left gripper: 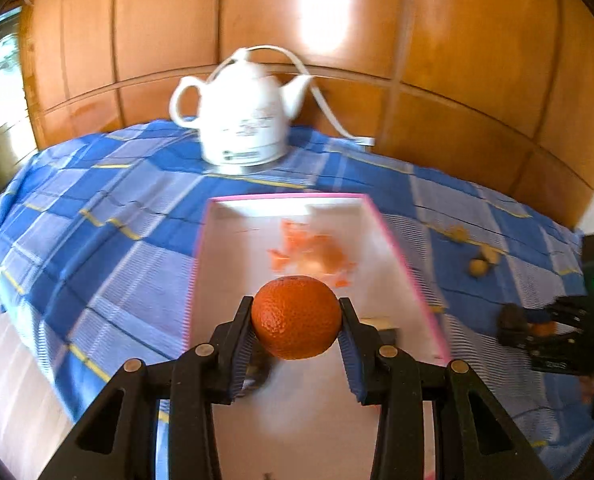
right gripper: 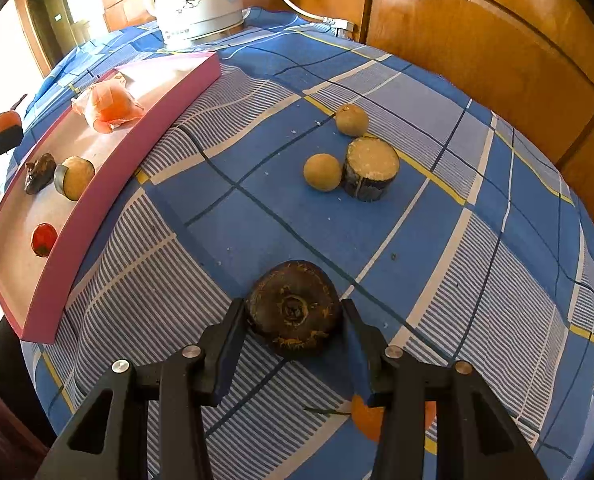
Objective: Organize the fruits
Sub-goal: 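Carry the large orange into the tray and release it with the left gripper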
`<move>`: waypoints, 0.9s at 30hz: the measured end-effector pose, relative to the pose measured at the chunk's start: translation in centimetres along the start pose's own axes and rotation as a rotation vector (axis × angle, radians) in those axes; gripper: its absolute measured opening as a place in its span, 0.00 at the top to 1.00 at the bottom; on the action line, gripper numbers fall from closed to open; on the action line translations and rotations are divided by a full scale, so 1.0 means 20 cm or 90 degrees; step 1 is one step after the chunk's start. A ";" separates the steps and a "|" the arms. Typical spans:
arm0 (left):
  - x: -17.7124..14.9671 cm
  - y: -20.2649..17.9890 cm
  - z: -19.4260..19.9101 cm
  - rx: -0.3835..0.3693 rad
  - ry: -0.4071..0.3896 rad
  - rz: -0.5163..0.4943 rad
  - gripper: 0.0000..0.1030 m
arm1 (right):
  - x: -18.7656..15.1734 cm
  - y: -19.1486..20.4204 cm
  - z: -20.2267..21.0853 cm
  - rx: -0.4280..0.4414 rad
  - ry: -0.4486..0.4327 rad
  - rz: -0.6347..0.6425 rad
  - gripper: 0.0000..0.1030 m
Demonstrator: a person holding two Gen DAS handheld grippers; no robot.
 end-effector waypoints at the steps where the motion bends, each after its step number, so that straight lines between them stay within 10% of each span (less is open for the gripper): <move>1: 0.00 0.03 -0.01 0.009 0.001 0.006 0.61 | 0.00 0.00 0.00 0.000 0.000 0.000 0.55; 27: 0.16 0.12 -0.38 -0.009 0.110 0.071 0.61 | 0.00 0.00 0.00 -0.004 0.000 0.004 0.55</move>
Point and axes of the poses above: each gripper's, at about its wrist camera, not at the fingertips, and z roughly against the way its jaws point, y to its left, x to its top, the point moved 1 cm from there along -z, roughly the way its jaws point, and after that the axes turned 13 degrees about x, right-handed, at the moved point
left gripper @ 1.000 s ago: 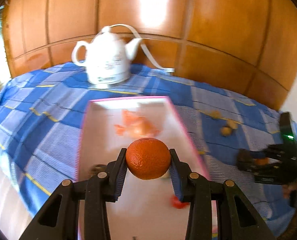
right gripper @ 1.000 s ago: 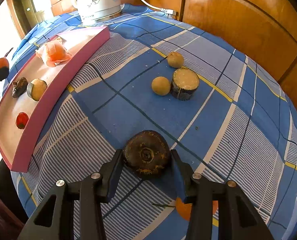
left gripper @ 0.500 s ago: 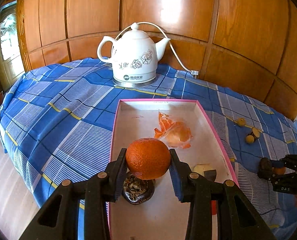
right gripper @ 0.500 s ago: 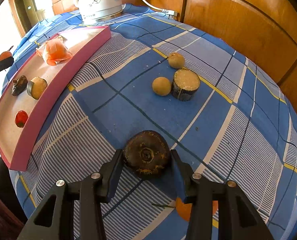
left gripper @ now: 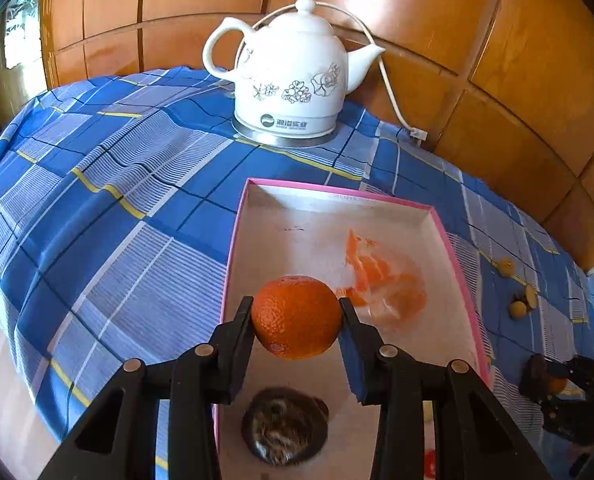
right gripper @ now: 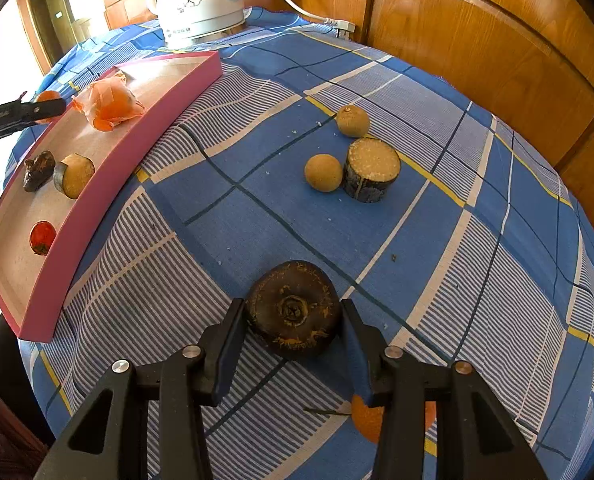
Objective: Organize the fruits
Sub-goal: 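Carry the large orange into the tray and release it with the left gripper, then carry the dark brown fruit into the tray and release it with the right gripper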
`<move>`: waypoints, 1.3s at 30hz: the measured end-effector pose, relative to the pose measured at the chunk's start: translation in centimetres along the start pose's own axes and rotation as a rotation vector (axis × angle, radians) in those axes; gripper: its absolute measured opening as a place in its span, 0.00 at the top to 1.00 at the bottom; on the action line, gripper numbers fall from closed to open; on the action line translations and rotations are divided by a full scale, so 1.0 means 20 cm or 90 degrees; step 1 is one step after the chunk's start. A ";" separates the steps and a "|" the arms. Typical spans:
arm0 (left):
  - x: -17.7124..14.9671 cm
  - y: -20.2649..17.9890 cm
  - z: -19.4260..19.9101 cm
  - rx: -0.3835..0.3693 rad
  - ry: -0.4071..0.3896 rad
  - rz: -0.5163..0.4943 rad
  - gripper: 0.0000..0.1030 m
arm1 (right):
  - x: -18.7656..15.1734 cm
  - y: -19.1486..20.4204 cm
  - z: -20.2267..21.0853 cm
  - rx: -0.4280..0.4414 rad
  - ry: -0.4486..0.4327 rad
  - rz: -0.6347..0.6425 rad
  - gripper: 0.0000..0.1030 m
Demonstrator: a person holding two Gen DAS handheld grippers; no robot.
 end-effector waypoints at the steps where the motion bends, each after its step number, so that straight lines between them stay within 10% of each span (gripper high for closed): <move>1: 0.01 -0.01 -0.01 0.000 0.002 -0.003 0.59 | 0.00 0.00 0.00 0.000 0.000 0.000 0.55; 39: -0.34 -0.05 0.40 0.024 -0.103 -0.016 0.43 | 0.00 0.01 0.00 -0.009 -0.002 0.000 0.55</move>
Point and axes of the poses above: each gripper's, at about its wrist camera, not at the fingertips, and z roughly against the way its jaws point, y to its left, x to its top, the point moved 1 cm from there along -z, roughly the way its jaws point, and after that the axes turned 13 degrees about x, right-handed, at the moved point
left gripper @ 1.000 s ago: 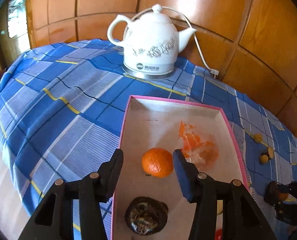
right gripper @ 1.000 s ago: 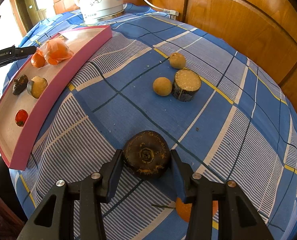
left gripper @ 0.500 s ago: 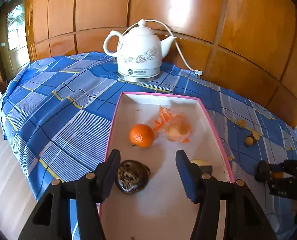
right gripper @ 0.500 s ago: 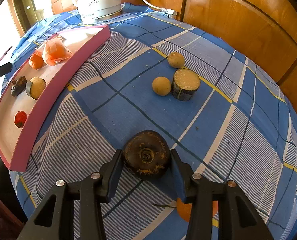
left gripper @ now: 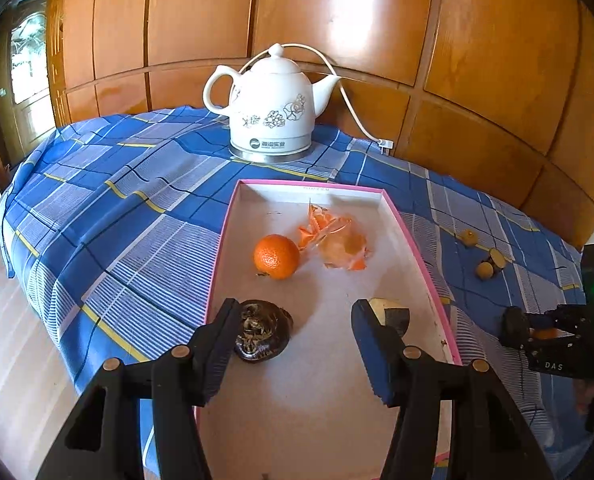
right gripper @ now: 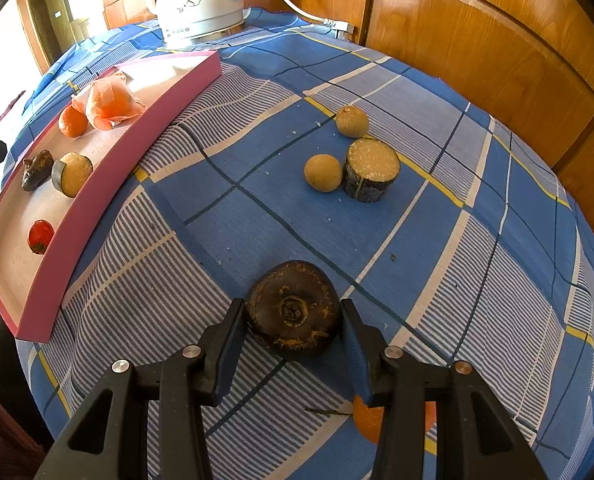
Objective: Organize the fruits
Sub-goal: 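Carry the dark brown fruit into the tray and release it with the right gripper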
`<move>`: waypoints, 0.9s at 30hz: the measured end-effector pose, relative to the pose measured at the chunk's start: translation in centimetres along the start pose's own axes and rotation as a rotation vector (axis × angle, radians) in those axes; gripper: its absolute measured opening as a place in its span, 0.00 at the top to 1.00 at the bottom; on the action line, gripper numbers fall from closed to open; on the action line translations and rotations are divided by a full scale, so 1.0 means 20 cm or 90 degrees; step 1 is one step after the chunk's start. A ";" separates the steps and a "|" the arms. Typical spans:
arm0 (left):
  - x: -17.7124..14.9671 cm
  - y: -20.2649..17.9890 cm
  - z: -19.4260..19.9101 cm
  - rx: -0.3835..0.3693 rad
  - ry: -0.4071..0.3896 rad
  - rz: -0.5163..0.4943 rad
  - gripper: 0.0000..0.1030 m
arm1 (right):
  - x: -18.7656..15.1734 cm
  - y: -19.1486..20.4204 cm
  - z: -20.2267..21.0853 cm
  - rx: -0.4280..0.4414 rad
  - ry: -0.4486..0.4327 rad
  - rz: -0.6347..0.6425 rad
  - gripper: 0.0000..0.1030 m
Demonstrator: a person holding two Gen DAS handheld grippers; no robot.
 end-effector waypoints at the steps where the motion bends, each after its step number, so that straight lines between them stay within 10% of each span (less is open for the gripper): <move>1: 0.00 0.00 0.00 0.001 0.000 0.000 0.43 | 0.00 0.00 0.00 -0.001 0.000 0.001 0.55; 16: -0.01 0.08 0.00 0.005 -0.001 0.016 0.43 | 0.04 0.06 0.01 -0.034 0.008 0.004 0.55; 27: -0.02 0.16 -0.02 0.014 -0.001 0.037 0.43 | 0.24 0.31 0.16 0.059 -0.096 0.000 0.55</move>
Point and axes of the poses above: each gripper's, at about its wrist camera, not at the fingertips, and z roughly against the way its jaws point, y to its left, x to its top, the point moved 1 cm from there along -z, roughly the way its jaws point, and after that the axes turned 13 degrees about x, right-handed, at the moved point
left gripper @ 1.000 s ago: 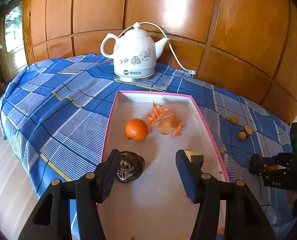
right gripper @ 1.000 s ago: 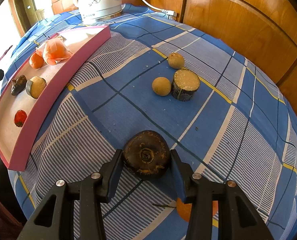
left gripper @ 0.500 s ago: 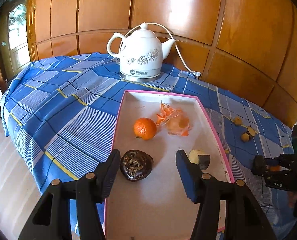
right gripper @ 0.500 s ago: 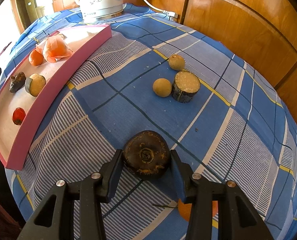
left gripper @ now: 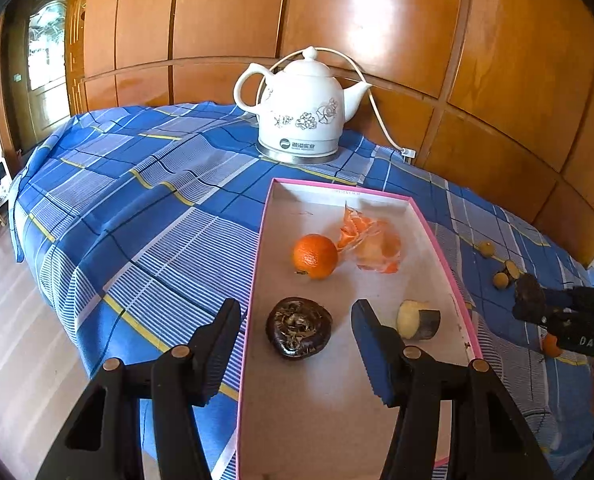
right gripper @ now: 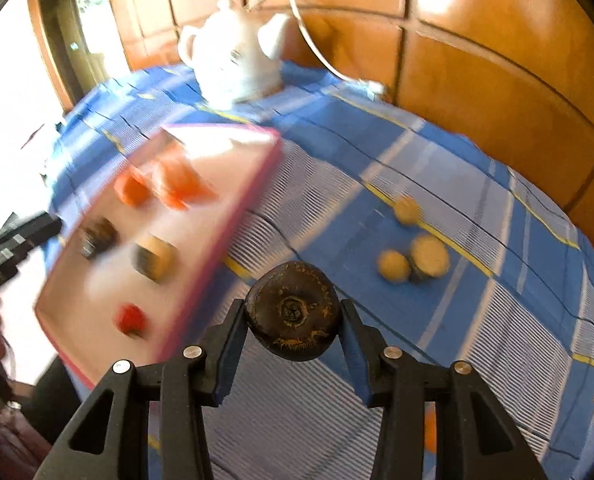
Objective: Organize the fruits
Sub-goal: 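Carry the dark brown fruit into the tray and release it with the right gripper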
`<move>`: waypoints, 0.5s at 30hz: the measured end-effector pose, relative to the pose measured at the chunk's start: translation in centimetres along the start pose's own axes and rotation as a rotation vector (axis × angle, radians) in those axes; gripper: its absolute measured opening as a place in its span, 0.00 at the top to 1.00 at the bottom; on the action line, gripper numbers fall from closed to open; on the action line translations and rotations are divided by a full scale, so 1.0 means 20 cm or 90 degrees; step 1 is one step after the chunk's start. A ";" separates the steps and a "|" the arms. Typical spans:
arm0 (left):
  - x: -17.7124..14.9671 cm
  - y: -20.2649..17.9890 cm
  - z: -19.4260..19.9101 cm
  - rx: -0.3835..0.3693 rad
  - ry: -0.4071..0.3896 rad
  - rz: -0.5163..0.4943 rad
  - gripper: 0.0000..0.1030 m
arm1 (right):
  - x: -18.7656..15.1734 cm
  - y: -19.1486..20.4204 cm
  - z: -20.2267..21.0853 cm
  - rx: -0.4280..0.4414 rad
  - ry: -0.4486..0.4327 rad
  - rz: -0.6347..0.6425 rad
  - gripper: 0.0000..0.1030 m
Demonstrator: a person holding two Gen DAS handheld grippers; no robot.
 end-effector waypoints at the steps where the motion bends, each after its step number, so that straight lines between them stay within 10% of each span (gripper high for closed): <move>1: 0.00 0.00 0.00 0.000 -0.001 0.001 0.43 | 0.02 0.04 0.00 0.009 -0.008 0.004 0.55; 15: 0.01 0.06 -0.02 0.003 0.000 0.020 0.43 | 0.23 0.33 -0.21 0.081 -0.015 0.028 0.55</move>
Point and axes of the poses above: each gripper's, at about its wrist camera, not at the fingertips, and z roughly against the way its jaws point, y to its left, x to its top, the point moved 1 cm from there along -z, roughly the way its jaws point, and after that the axes turned 13 degrees about x, right-handed, at the moved point
